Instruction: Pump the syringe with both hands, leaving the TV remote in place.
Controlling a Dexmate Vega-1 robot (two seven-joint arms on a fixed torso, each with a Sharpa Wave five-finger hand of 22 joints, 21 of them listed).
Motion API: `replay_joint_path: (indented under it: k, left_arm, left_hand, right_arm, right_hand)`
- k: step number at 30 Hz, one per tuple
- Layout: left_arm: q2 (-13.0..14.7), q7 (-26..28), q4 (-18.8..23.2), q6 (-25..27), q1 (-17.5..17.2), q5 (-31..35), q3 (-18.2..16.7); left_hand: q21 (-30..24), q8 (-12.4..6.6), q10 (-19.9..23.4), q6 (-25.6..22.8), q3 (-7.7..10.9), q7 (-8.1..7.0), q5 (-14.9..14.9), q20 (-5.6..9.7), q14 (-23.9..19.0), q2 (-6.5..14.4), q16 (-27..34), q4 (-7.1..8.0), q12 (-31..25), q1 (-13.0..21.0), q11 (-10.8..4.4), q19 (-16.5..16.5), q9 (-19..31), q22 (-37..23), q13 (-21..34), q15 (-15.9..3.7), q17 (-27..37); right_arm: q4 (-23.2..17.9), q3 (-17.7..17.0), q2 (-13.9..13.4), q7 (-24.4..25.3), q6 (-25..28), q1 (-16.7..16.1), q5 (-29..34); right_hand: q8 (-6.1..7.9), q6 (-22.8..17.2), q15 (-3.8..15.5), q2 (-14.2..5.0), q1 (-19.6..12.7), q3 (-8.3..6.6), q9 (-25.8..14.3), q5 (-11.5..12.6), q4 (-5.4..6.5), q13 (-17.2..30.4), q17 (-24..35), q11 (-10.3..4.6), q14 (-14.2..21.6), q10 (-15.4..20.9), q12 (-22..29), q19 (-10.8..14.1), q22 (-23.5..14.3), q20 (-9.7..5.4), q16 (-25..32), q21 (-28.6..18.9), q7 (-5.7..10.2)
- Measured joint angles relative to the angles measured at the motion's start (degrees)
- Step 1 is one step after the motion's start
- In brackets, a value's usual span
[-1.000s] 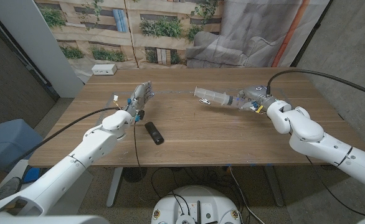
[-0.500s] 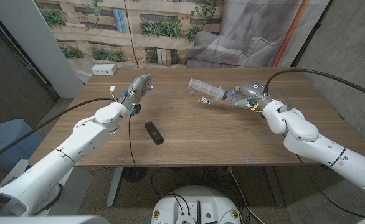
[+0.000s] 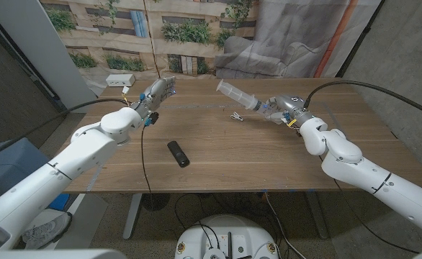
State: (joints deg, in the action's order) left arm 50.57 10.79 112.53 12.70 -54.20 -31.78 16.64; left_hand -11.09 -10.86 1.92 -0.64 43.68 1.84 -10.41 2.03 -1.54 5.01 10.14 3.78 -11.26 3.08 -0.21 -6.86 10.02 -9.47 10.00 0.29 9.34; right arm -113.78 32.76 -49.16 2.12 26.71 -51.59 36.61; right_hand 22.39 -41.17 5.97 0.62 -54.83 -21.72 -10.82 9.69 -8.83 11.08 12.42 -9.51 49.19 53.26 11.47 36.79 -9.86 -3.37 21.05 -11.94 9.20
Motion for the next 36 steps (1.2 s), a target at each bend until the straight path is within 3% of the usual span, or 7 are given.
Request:
replay_joint_path:
  k: [10, 16, 27, 30, 36]
  left_arm:
    - [1.7, -0.5, 3.3, 0.8, 0.4, 2.0, -0.3]
    - [2.7, -2.4, 4.4, 0.5, 1.4, 3.4, -0.2]
    - [3.5, -8.7, 3.4, -2.8, 4.4, 5.5, 1.5]
    - [3.5, -10.6, 2.7, -3.7, 5.7, 6.2, 2.3]
    - [3.2, -13.8, 1.2, -5.3, 8.5, 7.8, 4.0]
  left_hand:
    - [0.4, 0.00, 0.0, -0.7, -0.30, -0.30, 0.0, 0.20, 0.6, 0.2, -0.3, -0.63, 0.0, 0.2, 0.00, 0.2, 0.0, 0.0, 0.0, -0.13, 0.0]
    - [0.4, 0.00, -0.4, -1.1, -0.56, -0.71, 0.0, 0.01, 1.1, 0.4, -0.4, -1.62, 0.3, 0.6, -0.42, 1.1, -0.2, 0.0, 0.0, -0.15, 0.0]
    - [0.9, 0.27, -1.7, -1.0, -2.32, -2.69, 0.3, -0.01, 2.8, 0.4, -0.4, -4.29, 0.7, 1.1, -1.65, 3.7, -0.2, 0.0, -0.2, -1.77, 0.0]
    - [0.9, 0.46, -1.8, -0.8, -2.60, -2.90, 0.3, 0.00, 3.2, 0.4, -0.4, -4.52, 0.7, 1.1, -2.68, 4.3, -0.2, 0.0, -0.2, -2.15, 0.1]
    - [1.1, 0.51, -1.9, -0.7, -3.19, -3.00, 0.3, -0.15, 4.6, 0.6, -0.4, -4.68, 0.7, 0.8, -3.31, 5.8, -0.2, 0.0, -0.2, -2.26, 0.1]
  right_arm:
    - [1.2, 0.6, 1.6, 2.8, 0.5, 0.4, -3.1]
    - [2.2, 1.1, 2.5, 4.5, 0.5, 0.7, -5.0]
    - [3.6, 2.1, 3.7, 7.5, -0.9, 1.4, -7.5]
    - [4.1, 2.4, 4.0, 8.2, -1.3, 1.7, -7.9]
    - [4.8, 3.0, 4.5, 9.3, -2.1, 2.1, -8.6]
  right_hand:
    - [-0.62, 0.0, 0.19, 0.00, 0.0, 0.00, 0.2, -0.2, -0.04, 0.0, 0.4, 0.19, 0.2, 0.2, -0.2, 0.0, 0.0, 0.00, -0.1, 0.0, 0.00]
    - [-1.11, -0.3, 0.20, 0.00, 0.0, 0.31, 0.2, -0.2, -0.85, 0.0, 0.8, 0.19, 0.2, 0.2, -0.2, 0.0, 0.0, 0.00, -0.1, 0.0, -0.30]
    - [-1.70, -0.6, 0.20, 0.00, 0.0, 0.88, 0.1, -0.2, -0.73, 0.0, 1.1, 0.18, 0.2, 0.2, -0.3, 0.0, 0.0, 0.00, -0.5, 0.0, 0.00]
    - [-1.93, -0.6, 0.20, 0.00, 0.0, 1.05, 0.2, -0.2, -0.58, 0.0, 1.1, 0.18, 0.2, 0.2, -0.4, 0.0, 0.0, 0.00, -0.5, 0.0, 0.00]
    - [-2.01, -0.9, 0.20, 0.00, 0.0, 1.12, 0.2, -0.2, -0.66, 0.0, 1.1, 0.17, 0.2, 0.2, -0.5, 0.0, 0.0, -0.01, -0.7, 0.0, -0.31]
